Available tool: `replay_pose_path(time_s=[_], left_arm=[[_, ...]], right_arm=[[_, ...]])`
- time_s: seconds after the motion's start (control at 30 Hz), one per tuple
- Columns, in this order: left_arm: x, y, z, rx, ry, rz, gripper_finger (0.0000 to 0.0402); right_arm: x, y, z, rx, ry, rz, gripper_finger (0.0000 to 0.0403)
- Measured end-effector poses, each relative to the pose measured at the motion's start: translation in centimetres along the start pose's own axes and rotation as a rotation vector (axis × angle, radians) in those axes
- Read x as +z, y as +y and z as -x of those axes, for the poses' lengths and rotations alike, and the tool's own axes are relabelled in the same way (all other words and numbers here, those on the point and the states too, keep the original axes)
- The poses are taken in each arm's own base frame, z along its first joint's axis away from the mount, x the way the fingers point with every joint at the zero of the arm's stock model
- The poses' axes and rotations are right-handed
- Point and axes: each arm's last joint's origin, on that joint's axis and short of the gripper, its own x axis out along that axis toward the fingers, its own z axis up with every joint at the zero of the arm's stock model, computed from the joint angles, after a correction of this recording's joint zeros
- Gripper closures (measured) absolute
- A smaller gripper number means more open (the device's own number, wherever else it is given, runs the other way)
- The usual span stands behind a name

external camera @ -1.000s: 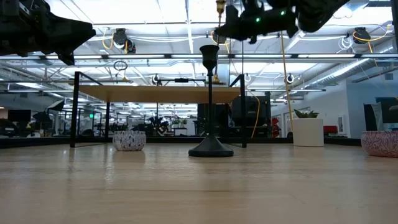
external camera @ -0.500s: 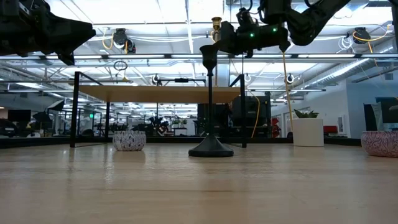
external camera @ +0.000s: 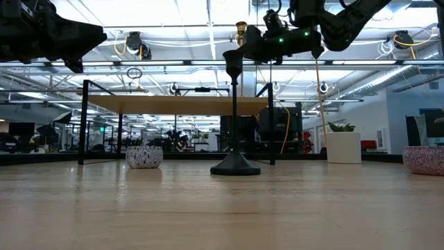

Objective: Pick & Place candle stick holders
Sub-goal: Put the top gold candle holder on the shelf, then put the black candle holder on the shelf

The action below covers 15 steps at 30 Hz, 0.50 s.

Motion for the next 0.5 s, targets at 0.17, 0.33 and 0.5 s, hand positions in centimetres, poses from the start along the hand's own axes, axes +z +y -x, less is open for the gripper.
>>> replay_pose_path(time_s=[0.17, 0.33, 0.5], left_arm=[[0.0, 0.0, 0.0, 0.000, 0.004, 0.049, 0.0304], [0.0, 0.0, 0.0, -0.009, 0.005, 0.075, 0.0304], [0.0, 0.0, 0.0, -0.012, 0.005, 0.093, 0.0304]], right_arm=[[0.5, 0.3, 0.6, 0.016, 0.033, 0.067, 0.0219], [1.9, 1.6, 2.4, 0.083, 0.123, 0.129, 0.0190], [3.2, 2.8, 4.6, 0.144, 0.193, 0.149, 0.0177]])
